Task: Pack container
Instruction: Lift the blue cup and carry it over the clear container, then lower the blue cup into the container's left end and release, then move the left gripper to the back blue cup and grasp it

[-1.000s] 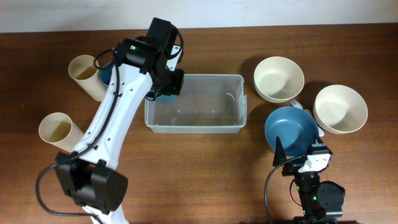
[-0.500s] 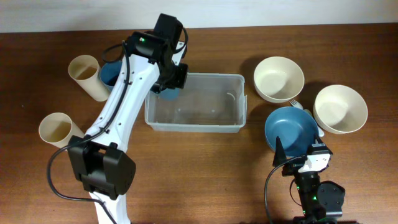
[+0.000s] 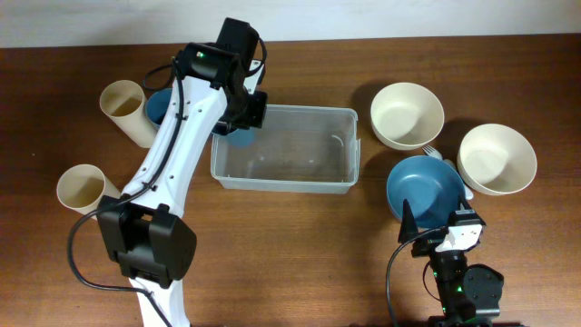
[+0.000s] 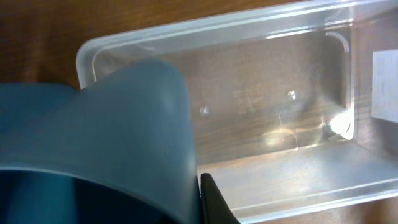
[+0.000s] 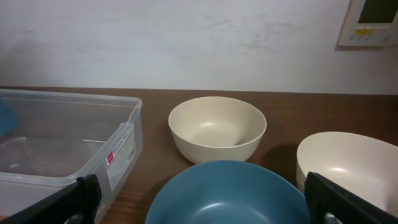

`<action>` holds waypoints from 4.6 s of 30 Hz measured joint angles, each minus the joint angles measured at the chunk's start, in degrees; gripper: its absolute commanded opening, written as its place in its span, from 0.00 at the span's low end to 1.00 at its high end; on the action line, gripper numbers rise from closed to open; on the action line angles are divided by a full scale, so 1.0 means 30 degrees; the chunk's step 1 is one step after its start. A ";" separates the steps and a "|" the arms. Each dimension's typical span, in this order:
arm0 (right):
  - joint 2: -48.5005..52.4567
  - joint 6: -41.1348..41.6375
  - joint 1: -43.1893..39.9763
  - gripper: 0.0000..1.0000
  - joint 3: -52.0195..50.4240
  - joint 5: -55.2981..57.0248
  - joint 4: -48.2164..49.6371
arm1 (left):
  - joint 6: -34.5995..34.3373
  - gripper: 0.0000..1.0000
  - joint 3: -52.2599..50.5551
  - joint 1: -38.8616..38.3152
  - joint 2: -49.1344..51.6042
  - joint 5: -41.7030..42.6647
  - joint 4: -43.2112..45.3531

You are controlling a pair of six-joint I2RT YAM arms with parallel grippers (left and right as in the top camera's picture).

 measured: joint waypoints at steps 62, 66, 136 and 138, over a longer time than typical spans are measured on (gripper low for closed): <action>0.0000 0.0000 0.0000 0.99 0.0000 0.0000 0.0000 | 0.0219 0.70 0.6951 -0.0437 0.2237 -0.0670 -0.4794; 0.0000 0.0007 0.0000 0.99 0.0000 0.0000 0.0000 | 0.0233 0.75 0.8306 -0.0415 0.2237 -0.1916 -0.6178; 0.0000 0.0007 0.0000 0.99 0.0000 0.0000 0.0000 | 0.0430 0.56 0.1668 0.4517 0.2827 -0.2055 -0.1319; 0.0000 0.0007 0.0000 0.99 0.0000 0.0000 0.0000 | 0.0430 0.54 0.1435 0.4524 0.2827 -0.2055 -0.1027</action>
